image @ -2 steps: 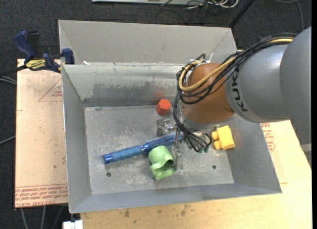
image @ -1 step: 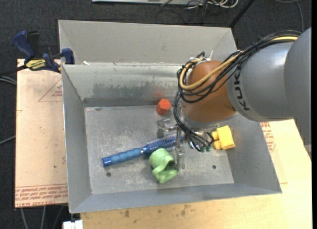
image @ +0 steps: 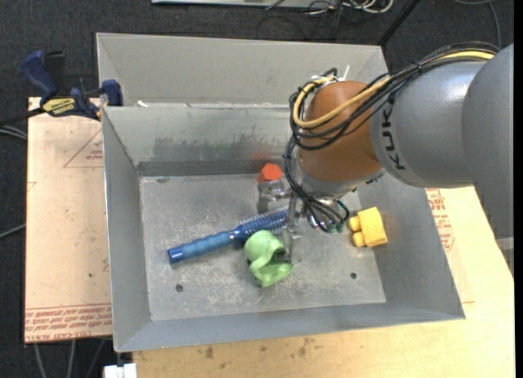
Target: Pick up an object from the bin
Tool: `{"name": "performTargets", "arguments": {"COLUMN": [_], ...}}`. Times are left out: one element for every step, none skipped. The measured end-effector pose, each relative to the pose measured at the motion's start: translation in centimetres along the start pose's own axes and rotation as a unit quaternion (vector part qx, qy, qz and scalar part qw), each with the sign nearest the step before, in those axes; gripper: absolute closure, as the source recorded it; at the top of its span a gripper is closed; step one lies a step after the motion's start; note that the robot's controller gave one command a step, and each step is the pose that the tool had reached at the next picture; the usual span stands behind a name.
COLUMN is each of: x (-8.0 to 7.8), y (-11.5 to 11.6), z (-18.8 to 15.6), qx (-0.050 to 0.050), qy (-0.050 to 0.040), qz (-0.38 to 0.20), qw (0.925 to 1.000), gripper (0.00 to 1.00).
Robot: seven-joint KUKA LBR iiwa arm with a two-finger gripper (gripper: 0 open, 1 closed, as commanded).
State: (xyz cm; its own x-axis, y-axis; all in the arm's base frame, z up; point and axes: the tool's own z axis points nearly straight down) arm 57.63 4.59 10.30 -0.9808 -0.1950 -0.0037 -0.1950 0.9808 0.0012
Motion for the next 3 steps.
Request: {"name": "performTargets", "arguments": {"x": [0.43, 1.24, 1.24], "y": [-0.01, -0.08, -0.02], "z": [1.36, 1.91, 1.90], "qx": [-0.001, -0.001, -0.001], "qy": [-0.0047, -0.0037, -0.0036], "qz": [0.027, 0.110, 0.110], "qw": [0.9996, 0.9939, 0.9939], "gripper": [0.00, 0.00, 1.00]}}
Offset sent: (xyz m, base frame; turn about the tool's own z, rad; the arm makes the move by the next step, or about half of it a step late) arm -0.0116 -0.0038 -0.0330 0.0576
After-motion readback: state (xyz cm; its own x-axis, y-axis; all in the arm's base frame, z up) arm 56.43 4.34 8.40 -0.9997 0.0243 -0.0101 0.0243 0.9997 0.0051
